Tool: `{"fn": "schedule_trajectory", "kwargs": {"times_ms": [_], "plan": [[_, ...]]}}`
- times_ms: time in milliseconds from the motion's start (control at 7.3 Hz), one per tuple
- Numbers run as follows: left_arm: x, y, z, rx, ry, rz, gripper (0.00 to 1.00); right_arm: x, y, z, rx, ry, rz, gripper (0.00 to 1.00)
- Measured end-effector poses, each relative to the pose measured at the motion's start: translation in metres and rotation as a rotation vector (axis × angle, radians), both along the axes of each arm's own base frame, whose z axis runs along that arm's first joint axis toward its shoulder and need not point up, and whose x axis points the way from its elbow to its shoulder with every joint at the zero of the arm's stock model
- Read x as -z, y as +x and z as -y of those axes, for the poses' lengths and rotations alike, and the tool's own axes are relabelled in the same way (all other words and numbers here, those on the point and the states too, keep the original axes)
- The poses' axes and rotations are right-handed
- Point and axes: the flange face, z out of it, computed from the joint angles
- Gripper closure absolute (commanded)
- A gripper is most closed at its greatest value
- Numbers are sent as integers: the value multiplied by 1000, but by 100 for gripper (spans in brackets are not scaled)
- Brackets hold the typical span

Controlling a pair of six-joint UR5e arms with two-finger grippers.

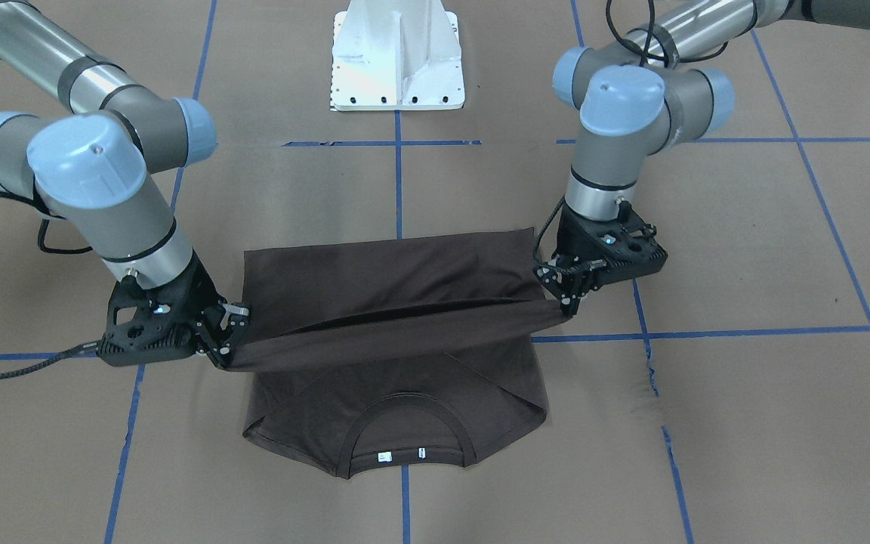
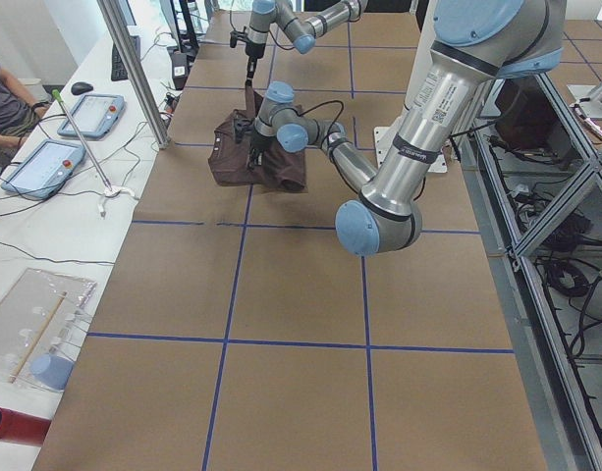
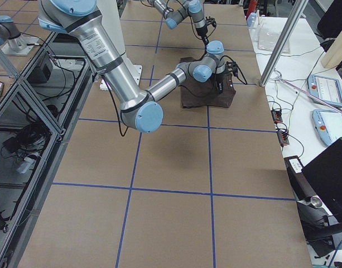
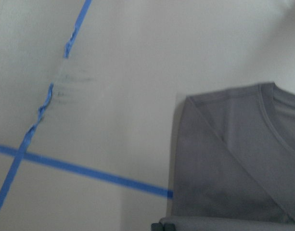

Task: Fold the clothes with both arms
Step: 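Lift the hem and fold it up toward the collar with both grippers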

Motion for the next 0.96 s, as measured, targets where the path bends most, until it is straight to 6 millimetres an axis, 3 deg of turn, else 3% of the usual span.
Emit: {"fn": "schedule_trajectory", "kwargs": {"times_ms": [274,959], "plan": [[-17,3,32,28,15,-10,100,-19,-11,30,-10,0,-3,100],[-6,20,60,48,19,-14,100,-11,-30,62,-20,-3,-16,100]]}}
